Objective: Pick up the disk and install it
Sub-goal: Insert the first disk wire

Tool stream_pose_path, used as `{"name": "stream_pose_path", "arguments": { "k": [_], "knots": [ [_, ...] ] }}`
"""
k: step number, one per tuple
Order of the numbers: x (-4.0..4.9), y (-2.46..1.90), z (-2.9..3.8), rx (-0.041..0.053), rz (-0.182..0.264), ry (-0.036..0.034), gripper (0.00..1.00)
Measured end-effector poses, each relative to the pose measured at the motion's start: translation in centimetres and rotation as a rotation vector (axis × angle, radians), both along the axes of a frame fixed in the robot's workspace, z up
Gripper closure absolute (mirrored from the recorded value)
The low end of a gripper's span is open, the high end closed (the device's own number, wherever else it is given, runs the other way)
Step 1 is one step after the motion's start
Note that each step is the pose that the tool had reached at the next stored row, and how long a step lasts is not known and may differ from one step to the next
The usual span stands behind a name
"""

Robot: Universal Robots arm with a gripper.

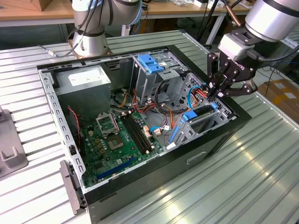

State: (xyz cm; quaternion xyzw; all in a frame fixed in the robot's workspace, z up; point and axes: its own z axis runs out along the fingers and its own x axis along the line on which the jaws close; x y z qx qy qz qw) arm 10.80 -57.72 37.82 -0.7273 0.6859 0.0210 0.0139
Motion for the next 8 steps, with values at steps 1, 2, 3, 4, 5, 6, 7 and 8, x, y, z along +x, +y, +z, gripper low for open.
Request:
{"name": "stream_pose_path", "arguments": {
  "k": [1, 2, 3, 4, 5, 6, 7, 8],
  "knots": [
    [0.0, 0.0, -0.01, -0.0001, 0.0, 0.0, 0.82],
    [0.0, 0.0, -0.02, 0.0, 0.0, 0.0, 0.82],
    [-0.01, 0.0, -0.04, 0.0001, -0.001, 0.0, 0.82],
    [-0.01, 0.0, -0.04, -0.0001, -0.001, 0.0, 0.82],
    [-0.01, 0.0, -0.06, -0.0002, -0.001, 0.0, 0.82],
    [-0.01, 0.02, -0.09, 0.0001, -0.001, -0.0001, 0.82],
    [-0.01, 0.04, -0.12, 0.0002, -0.001, 0.0, 0.82],
    [-0.01, 0.07, -0.1, -0.0003, -0.001, 0.0, 0.82]
  ]
}}
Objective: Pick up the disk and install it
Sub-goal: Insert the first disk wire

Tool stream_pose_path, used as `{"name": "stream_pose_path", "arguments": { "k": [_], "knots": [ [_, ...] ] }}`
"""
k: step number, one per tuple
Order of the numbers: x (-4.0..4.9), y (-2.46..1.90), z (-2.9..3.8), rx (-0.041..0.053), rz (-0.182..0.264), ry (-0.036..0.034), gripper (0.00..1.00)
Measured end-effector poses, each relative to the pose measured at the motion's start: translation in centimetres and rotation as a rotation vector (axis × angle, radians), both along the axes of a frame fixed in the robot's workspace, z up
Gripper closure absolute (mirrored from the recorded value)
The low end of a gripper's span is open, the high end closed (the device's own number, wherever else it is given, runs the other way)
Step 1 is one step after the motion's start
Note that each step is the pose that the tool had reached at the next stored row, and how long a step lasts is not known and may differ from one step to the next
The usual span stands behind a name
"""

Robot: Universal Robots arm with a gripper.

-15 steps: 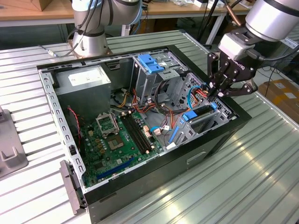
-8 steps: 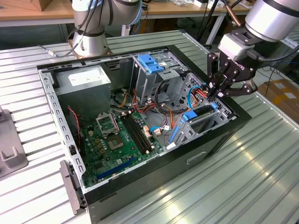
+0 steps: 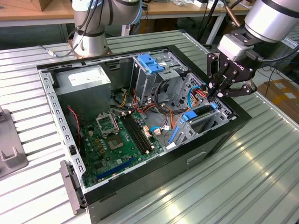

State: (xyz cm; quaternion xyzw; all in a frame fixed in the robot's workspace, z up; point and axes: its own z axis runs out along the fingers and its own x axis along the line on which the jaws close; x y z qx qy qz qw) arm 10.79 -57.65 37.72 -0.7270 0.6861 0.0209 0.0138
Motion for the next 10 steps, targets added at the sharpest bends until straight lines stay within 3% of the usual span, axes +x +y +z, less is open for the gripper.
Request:
{"name": "stream_pose_path", "arguments": {
  "k": [10],
  "knots": [
    [0.0, 0.3, -0.06, 0.0009, -0.001, 0.0002, 0.82]
  ]
}}
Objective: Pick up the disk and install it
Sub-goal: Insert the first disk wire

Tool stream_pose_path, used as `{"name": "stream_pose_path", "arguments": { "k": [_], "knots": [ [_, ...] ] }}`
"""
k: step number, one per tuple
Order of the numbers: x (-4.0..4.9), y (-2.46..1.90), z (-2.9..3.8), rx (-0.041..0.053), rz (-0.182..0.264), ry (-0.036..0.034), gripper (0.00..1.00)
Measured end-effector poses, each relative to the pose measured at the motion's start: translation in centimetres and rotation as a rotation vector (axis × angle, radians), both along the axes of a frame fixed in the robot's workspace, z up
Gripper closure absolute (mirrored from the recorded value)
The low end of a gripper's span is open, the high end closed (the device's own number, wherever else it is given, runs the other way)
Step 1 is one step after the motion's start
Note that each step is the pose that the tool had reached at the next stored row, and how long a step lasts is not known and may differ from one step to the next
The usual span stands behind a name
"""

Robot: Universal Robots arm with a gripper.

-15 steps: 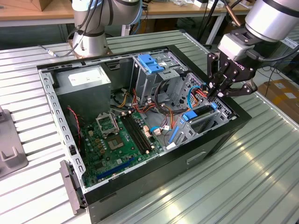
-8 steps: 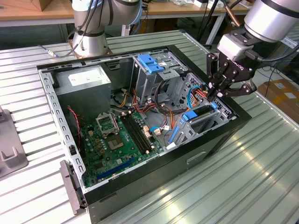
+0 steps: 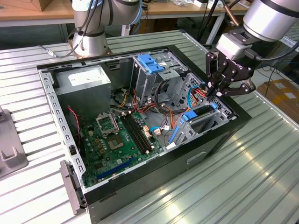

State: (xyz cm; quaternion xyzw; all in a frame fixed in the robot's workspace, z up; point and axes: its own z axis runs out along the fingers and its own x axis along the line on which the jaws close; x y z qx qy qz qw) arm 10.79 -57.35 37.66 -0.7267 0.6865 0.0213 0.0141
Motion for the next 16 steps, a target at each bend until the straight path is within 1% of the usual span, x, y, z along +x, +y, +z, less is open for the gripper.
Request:
{"name": "stream_pose_path", "arguments": {
  "k": [8, 16],
  "knots": [
    [0.0, 0.0, -0.11, 0.0002, 0.0, 0.0, 0.82],
    [-0.03, 0.0, -0.6, 0.0, 0.0, 0.0, 0.82]
  ]
}}
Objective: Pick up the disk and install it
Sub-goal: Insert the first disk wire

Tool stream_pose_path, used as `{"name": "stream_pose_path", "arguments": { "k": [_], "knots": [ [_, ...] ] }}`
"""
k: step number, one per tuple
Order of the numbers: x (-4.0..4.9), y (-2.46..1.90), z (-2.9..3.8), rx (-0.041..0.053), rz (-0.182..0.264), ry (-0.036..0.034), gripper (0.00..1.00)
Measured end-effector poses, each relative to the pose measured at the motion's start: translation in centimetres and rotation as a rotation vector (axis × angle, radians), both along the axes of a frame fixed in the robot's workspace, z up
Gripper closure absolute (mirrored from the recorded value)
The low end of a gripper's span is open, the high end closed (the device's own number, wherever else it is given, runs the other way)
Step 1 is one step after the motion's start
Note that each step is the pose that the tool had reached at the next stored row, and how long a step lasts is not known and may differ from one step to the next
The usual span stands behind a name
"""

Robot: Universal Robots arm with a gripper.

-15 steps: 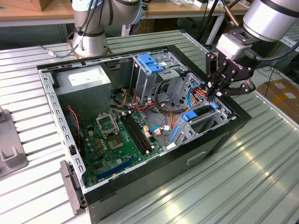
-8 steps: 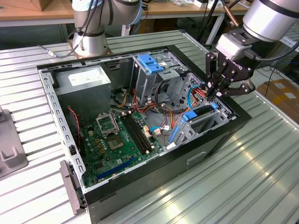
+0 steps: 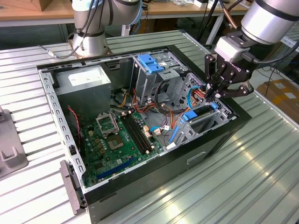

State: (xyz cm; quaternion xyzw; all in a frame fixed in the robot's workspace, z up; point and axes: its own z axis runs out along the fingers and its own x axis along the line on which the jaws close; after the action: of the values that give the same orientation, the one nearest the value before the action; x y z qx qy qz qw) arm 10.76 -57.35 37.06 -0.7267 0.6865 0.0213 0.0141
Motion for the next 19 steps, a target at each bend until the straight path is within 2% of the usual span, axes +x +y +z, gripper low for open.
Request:
{"name": "stream_pose_path", "arguments": {
  "k": [10, 19],
  "knots": [
    [0.0, 0.0, -0.52, 0.0, 0.0, 0.0, 0.82],
    [0.0, 0.0, -1.25, 0.0, 0.0, 0.0, 0.82]
  ]
}}
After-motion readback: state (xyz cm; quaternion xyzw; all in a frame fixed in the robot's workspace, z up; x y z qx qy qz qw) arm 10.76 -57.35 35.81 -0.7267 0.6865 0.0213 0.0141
